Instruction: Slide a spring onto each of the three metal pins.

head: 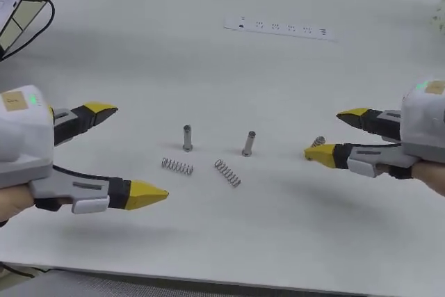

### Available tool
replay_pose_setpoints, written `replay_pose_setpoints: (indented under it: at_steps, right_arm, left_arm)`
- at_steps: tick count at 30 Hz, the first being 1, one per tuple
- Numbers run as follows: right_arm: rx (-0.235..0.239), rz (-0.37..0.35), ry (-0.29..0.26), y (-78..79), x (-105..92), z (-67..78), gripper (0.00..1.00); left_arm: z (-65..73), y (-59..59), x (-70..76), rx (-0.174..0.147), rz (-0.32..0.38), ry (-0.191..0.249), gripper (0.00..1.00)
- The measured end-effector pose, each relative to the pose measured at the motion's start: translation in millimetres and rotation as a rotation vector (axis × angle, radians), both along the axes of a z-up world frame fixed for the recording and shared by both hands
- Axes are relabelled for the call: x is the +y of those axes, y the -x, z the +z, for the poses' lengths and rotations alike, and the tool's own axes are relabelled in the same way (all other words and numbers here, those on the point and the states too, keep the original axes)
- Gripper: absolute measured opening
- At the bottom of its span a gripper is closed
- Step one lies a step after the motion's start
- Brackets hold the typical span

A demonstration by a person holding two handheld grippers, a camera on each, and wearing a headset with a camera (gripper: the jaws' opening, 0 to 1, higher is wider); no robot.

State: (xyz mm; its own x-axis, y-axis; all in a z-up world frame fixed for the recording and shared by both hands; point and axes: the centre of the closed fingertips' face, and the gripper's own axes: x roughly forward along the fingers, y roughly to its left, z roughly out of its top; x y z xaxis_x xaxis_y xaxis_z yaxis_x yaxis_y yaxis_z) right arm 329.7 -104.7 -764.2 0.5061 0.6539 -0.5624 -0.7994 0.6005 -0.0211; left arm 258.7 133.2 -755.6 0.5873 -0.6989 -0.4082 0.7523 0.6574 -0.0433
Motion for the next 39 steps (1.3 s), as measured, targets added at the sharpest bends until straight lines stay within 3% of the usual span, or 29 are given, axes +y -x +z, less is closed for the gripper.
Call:
replay_pose_setpoints:
  at_steps: [6,16,21,26,34,39]
  right_arm:
    - [0.001,-0.036,-0.043,7.2,-6.7,7.2,0.55]
    - [0.035,-0.034,-0.06,36.3,-4.5,4.3,0.49]
    - [0.041,-0.039,-0.095,41.8,1.1,7.6,0.47]
    - [0.044,-0.018,-0.084,42.2,6.0,8.6,0.44]
    - [0.012,0.033,-0.073,37.8,24.7,20.6,0.44]
    - [0.047,0.071,-0.088,45.3,45.8,16.6,0.42]
  left_arm:
    - [-0.2,0.7,0.7,0.001,0.001,-0.004,0.98]
    - [-0.3,1.6,0.7,0.002,0.002,-0.002,0.98]
    - [0.5,2.7,-0.5,-0.003,0.001,0.004,0.98]
    - [0.5,4.6,-0.1,-0.003,0.0,0.006,0.98]
    - [0.2,4.8,2.4,-0.003,0.006,0.004,0.98]
    - [0.2,4.2,3.2,-0.003,0.012,0.006,0.98]
